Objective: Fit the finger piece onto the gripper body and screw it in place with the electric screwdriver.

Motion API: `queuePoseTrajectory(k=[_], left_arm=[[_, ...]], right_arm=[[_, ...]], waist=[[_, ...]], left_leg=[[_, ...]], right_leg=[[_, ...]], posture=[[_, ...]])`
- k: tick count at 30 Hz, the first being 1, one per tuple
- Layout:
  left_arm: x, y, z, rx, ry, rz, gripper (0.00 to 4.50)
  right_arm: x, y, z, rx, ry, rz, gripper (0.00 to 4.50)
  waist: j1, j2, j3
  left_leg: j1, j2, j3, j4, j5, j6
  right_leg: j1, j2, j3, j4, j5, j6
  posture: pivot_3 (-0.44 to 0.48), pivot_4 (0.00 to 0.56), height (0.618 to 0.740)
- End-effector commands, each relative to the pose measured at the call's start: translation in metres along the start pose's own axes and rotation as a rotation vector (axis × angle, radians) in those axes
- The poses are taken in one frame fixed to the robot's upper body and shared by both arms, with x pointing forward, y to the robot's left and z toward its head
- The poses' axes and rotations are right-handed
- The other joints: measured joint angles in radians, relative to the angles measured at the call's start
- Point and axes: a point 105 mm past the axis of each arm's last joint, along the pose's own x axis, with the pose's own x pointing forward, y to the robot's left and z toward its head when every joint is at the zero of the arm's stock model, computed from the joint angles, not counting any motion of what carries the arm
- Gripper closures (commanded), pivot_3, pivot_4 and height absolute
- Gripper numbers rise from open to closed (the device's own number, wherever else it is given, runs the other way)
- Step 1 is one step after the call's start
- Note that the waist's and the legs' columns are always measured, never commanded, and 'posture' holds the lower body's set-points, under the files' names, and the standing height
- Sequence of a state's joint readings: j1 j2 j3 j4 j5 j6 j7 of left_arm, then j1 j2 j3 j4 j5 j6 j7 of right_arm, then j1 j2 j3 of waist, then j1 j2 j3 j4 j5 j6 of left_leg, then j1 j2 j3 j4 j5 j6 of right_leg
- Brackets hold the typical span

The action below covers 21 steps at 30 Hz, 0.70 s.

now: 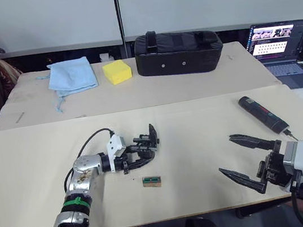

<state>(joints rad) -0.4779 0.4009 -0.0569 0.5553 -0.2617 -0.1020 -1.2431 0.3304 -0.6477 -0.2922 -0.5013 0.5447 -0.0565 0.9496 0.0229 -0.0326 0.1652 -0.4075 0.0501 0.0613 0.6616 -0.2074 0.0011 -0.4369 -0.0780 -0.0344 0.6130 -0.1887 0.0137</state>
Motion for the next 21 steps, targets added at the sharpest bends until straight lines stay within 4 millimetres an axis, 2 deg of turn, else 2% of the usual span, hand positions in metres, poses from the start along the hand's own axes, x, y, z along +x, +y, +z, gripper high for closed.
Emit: queuePoseTrajectory(k=[1,5,9,14,21], left_arm=[[-0.012,0.016,0.027,0.004,-0.112,0.207,2.23],[-0.022,0.0,0.034,0.077,-0.086,0.348,2.23],[-0.02,-0.014,0.034,0.092,-0.048,0.424,2.23],[-0.018,-0.015,0.025,0.057,-0.033,0.517,2.23],[-0.019,-0.018,0.003,0.008,0.019,0.508,2.23]], right_arm=[[-0.001,-0.001,0.006,-0.029,-0.019,-0.004,0.0],[0.0,0.001,0.005,-0.02,-0.022,0.016,0.0],[0.0,0.006,0.004,-0.006,-0.021,0.056,0.0],[0.002,0.006,0.004,-0.003,-0.024,0.073,0.0],[0.003,0.004,0.006,-0.008,-0.022,0.092,0.0]], waist=[[-0.004,0.0,0.0],[-0.013,0.0,0.0],[-0.002,0.0,0.0],[0.003,0.0,0.0],[0.0,0.0,0.0]], left_leg=[[0.0,0.0,0.0,0.0,0.0,0.0],[0.0,0.001,0.0,0.0,0.0,0.0],[0.0,0.0,0.0,0.0,0.0,0.0],[0.0,0.0,0.0,0.0,0.0,0.0],[0.0,0.0,0.0,0.0,0.0,0.0]], right_leg=[[0.0,0.0,0.0,0.0,0.0,0.0],[-0.001,0.0,0.0,0.0,0.001,0.001],[0.0,0.0,0.0,0.0,0.0,0.0],[0.0,0.0,0.001,0.0,0.0,0.0],[-0.001,0.001,0.001,0.0,0.0,0.0]], posture=[[0.0,0.15,0.74],[0.0,0.15,0.74],[0.0,0.15,0.74],[0.0,0.15,0.74],[0.0,0.15,0.74]])
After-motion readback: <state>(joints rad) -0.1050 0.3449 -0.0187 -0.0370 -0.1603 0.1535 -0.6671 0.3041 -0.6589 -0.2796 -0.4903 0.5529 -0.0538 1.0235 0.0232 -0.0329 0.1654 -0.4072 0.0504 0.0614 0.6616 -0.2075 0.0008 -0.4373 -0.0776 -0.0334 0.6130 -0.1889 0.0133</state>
